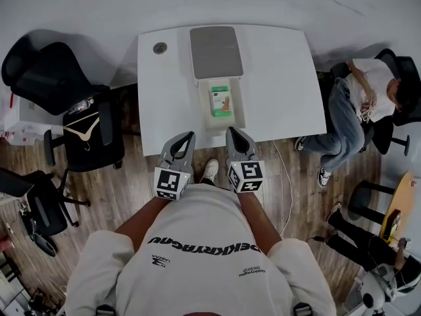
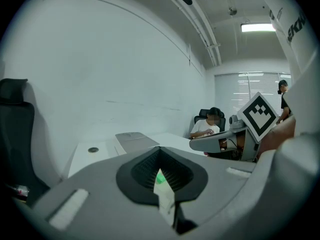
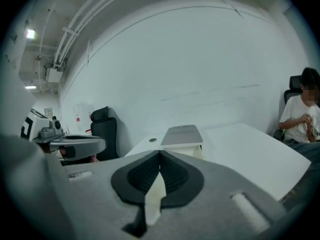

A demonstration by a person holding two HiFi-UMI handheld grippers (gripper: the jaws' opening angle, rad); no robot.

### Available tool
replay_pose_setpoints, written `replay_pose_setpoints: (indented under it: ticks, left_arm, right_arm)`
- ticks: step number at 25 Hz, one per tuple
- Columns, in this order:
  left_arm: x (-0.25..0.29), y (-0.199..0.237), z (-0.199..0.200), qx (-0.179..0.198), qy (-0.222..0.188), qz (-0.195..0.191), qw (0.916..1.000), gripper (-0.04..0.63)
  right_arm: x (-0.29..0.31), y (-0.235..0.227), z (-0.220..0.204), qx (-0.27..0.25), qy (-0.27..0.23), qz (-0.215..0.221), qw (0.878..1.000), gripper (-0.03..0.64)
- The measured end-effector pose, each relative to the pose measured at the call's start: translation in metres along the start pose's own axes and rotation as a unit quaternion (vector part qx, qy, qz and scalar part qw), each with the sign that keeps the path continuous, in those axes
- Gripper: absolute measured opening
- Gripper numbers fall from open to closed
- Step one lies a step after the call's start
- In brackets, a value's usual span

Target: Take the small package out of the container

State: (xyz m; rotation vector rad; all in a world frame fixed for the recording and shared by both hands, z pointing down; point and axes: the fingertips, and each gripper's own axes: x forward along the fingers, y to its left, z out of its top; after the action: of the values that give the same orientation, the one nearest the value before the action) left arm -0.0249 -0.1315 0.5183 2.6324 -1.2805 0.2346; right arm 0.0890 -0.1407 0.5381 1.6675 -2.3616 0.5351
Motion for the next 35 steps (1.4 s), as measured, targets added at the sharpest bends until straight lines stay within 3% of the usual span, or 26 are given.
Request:
replay_pose_setpoints:
  ticks: [9,19,22,35]
  left_arm:
    - [0.014,0.003,-0.008,-0.007,0.012,0.007,0.9999,0.003]
    - [0.025,0.002,-0.013,-0.009,0.026,0.010,0.9996,0.003]
    - [0.027,0.004,-0.016,-0.013,0.031,0.010,0.9994,0.003]
    - [0.033,0.014,-0.029,-0.021,0.050,0.007,0.9985,0.002]
  right_arm:
    - [0.029,-0.020,-0.007,0.000,0.030,-0.007,1.000,0.021]
    - [0.061,-0.038,-0.014,0.018,0.059,-0.018,0.998,0.113]
    - [0.068,-0.043,-0.021,0.025,0.072,-0.030,0.997,0.167]
    - [0.106,-0.048,-0.041,0.030,0.116,-0.045,0.992,0.223]
